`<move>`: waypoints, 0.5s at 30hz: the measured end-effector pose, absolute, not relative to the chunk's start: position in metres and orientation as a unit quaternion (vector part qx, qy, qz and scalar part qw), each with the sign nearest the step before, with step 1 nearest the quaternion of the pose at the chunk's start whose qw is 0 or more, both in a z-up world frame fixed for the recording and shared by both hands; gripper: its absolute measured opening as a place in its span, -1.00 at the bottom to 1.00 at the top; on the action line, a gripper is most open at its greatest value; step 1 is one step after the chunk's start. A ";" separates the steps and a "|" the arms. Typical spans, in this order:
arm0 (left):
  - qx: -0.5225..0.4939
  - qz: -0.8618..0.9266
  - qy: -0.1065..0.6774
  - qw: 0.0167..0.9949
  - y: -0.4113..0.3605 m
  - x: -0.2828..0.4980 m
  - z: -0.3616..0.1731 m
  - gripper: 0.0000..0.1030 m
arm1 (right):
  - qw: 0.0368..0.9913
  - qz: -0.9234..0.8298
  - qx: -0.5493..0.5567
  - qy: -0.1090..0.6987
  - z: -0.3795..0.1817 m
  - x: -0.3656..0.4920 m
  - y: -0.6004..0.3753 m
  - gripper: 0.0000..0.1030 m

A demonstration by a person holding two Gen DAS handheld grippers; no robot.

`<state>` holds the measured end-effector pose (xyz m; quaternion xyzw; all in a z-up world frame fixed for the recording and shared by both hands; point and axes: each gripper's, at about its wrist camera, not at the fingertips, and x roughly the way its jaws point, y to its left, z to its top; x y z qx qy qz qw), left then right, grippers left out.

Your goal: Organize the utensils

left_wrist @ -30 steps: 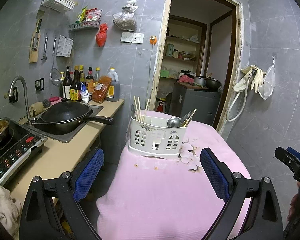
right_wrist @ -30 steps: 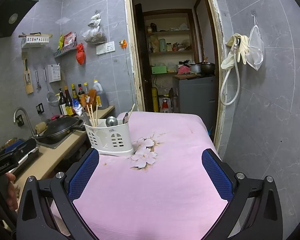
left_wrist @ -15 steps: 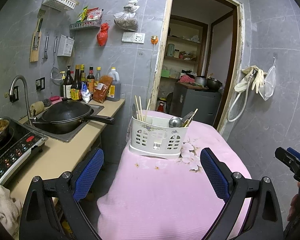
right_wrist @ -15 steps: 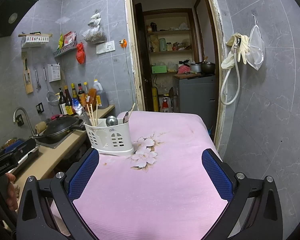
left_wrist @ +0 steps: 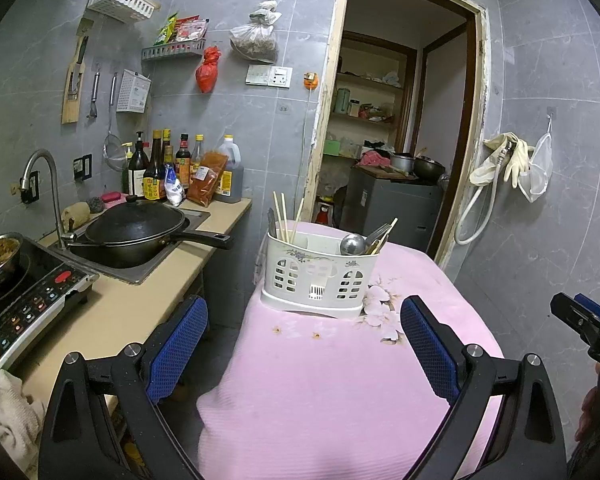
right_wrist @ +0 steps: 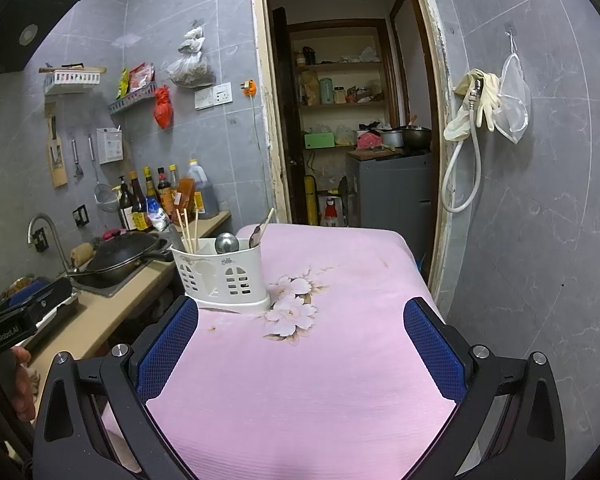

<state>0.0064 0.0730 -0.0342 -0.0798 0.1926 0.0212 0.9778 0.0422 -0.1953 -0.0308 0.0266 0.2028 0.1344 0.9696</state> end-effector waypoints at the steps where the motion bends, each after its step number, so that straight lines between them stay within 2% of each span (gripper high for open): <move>1: -0.079 0.021 0.193 0.978 0.073 0.007 -0.034 0.84 | 0.970 0.134 0.026 0.203 -0.031 0.042 -0.195 1.00; 15: -0.079 0.022 0.193 0.978 0.072 0.007 -0.034 0.84 | 0.970 0.135 0.026 0.203 -0.030 0.042 -0.195 1.00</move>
